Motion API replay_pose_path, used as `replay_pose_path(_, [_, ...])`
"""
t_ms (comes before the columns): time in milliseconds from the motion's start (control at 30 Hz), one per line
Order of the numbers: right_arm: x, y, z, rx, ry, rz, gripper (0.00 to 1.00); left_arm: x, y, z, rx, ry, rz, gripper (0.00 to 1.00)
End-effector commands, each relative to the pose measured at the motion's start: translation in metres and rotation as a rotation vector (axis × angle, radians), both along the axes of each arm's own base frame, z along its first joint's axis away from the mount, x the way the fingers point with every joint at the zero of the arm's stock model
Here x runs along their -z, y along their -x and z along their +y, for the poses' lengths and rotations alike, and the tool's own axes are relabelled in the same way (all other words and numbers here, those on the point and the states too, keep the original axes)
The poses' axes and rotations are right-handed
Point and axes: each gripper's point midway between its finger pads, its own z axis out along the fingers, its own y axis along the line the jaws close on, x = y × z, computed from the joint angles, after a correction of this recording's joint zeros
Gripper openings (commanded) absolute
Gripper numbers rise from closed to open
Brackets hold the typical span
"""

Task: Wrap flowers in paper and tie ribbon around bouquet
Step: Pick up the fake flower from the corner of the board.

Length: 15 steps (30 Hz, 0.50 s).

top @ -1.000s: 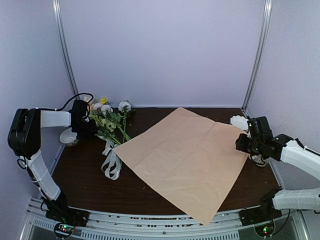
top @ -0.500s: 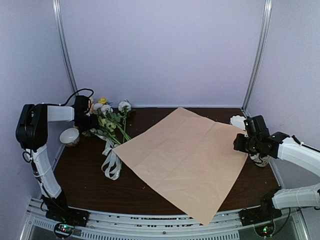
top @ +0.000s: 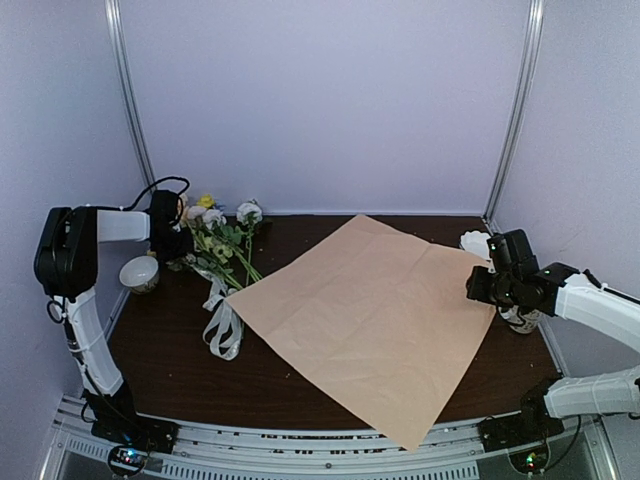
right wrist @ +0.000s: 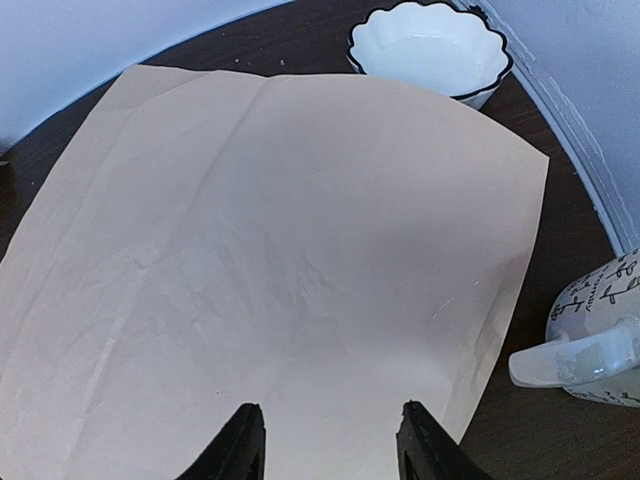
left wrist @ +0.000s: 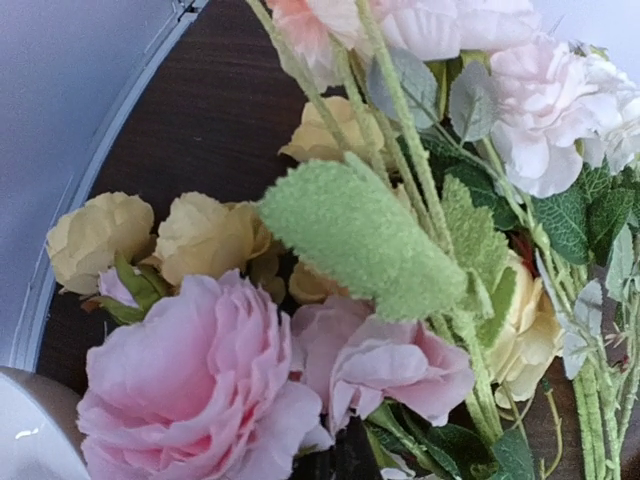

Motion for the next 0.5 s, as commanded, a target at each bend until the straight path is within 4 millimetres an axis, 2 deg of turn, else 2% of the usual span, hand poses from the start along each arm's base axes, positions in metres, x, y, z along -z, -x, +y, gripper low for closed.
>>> replay_pose_path(0, [-0.013,-0.004,-0.001,0.004,0.018,-0.034,0.47,-0.063,-0.005,0.010,-0.015,-0.043,-0.156,0.00])
replay_pose_path(133, [-0.018,-0.005,0.000,0.002,0.015,-0.045,0.47,-0.117,0.006,0.018,-0.024,-0.088,-0.295,0.00])
replay_pose_path(267, [-0.020,-0.004,0.002,-0.006,0.014,-0.052,0.47,-0.163,0.022,0.022,-0.013,-0.132,-0.430,0.00])
replay_pose_path(467, [-0.026,-0.005,0.008,-0.027,0.006,-0.073,0.47,-0.239,0.051,0.011,0.082,-0.197,-0.682,0.00])
